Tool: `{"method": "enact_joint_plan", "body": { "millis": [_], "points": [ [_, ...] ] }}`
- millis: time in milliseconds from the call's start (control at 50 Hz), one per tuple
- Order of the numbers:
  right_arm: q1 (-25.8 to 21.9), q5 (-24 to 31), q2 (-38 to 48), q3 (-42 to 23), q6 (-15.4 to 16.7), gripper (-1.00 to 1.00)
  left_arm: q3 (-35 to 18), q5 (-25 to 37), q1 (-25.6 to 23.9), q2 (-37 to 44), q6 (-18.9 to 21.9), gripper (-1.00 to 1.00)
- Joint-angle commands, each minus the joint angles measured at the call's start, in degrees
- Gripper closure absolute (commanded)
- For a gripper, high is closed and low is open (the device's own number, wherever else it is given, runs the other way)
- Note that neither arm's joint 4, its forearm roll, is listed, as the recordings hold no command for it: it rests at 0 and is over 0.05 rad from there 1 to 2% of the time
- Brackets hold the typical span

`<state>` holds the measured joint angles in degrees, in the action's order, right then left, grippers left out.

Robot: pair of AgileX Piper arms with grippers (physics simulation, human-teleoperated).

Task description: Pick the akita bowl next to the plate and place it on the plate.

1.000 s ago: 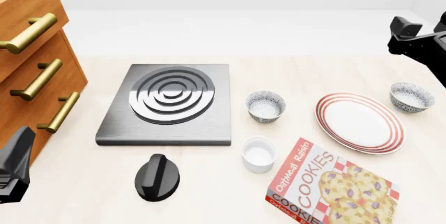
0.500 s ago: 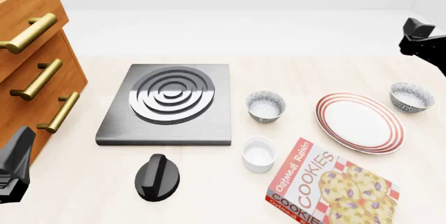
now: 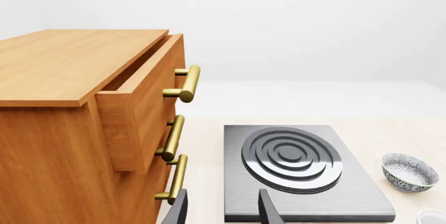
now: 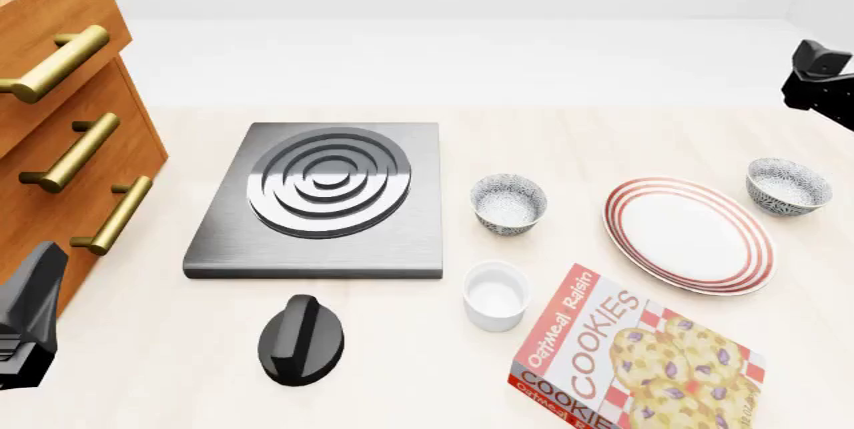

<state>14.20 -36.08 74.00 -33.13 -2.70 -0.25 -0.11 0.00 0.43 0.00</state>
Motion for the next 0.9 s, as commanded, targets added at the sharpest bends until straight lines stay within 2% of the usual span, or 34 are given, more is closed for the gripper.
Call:
{"method": "enact_joint_plan", "body": {
  "millis": [20, 900],
  "points": [
    [1.5, 0.1, 0.4, -0.4, 0.0, -1.0, 0.0, 0.0, 0.0, 0.0, 0.0, -1.0],
    [5.9, -0.6, 2.2, -1.2, 1.0, -1.0, 0.0, 0.0, 0.0, 0.0, 0.0, -1.0]
  ]
}}
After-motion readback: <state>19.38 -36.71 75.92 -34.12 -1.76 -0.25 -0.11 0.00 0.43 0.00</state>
